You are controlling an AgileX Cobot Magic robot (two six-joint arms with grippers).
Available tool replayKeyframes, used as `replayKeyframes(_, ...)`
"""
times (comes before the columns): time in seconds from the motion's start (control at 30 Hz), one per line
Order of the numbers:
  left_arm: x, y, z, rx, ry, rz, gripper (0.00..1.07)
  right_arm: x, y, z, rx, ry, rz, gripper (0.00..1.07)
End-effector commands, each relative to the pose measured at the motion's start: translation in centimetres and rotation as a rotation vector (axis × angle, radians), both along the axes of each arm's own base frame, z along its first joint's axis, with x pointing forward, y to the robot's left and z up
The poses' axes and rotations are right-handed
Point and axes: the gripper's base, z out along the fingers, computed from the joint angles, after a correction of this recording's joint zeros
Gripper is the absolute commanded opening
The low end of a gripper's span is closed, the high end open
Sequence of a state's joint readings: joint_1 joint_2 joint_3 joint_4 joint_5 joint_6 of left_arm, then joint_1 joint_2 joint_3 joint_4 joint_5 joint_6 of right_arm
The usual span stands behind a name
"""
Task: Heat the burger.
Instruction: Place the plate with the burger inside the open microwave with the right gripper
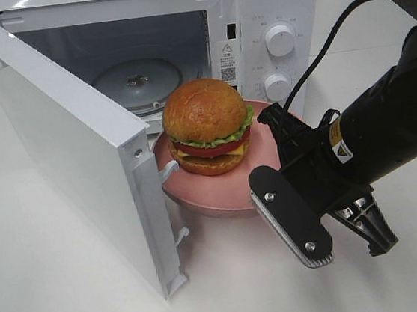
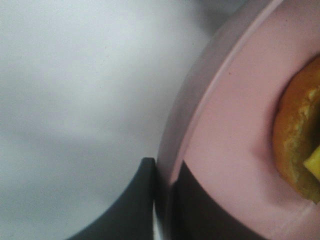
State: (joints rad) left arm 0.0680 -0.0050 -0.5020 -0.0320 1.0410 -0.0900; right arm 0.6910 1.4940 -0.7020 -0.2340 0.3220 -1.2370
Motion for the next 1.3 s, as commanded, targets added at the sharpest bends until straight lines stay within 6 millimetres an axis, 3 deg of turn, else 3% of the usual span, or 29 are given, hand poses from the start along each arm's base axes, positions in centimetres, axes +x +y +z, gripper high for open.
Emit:
replayKeyframes(0.03, -0.3, -0.1, 0.0, -0.002, -0.028, 0.002, 0.98, 0.7, 0.0, 0.8, 0.076, -0.046, 0.042, 0.0)
replayKeyframes(0.77, -0.3, -0.1, 0.0, -0.002, -0.028, 0.002, 0.98, 1.3, 0.5, 1.4, 0.119, -0.097, 0.14, 0.0)
replayKeyframes(1.3, -0.3, -0.1, 0.0, -0.002, -0.028, 0.002, 0.98, 4.2, 2.4, 2.2, 0.125, -0.13, 0.12, 0.0)
